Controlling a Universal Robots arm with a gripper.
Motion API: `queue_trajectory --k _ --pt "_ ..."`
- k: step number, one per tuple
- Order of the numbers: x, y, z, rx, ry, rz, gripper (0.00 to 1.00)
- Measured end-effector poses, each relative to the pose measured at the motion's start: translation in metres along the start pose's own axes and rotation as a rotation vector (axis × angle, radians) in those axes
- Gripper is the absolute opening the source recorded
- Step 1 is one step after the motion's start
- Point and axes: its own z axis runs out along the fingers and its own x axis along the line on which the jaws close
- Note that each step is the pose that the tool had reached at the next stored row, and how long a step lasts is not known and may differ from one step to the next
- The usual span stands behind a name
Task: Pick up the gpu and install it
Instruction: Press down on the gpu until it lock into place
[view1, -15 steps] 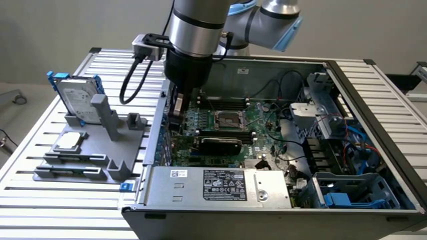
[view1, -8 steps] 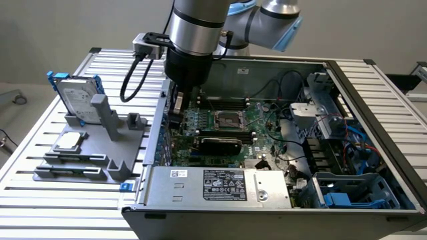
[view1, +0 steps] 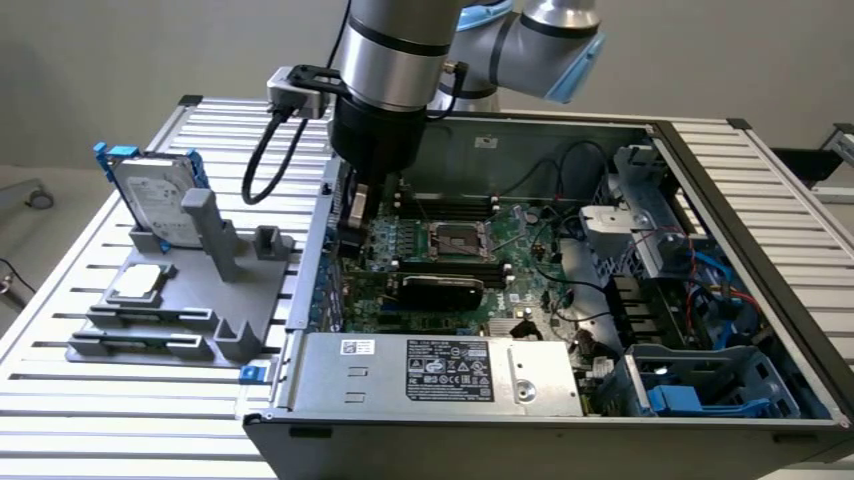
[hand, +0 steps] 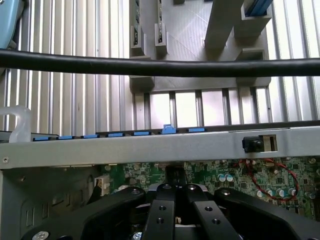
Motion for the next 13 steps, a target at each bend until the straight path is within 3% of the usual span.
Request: queue_trajectory --k 3,7,13 --pt "0.0 -0.0001 0.0 0.0002 0.003 0.001 0.11" --pt "0.0002 -0.0001 0.0 0.0007 0.0118 0.003 0.11" --pt "0.0005 -0.0002 0.0002 0.0018 0.0313 0.007 0.11"
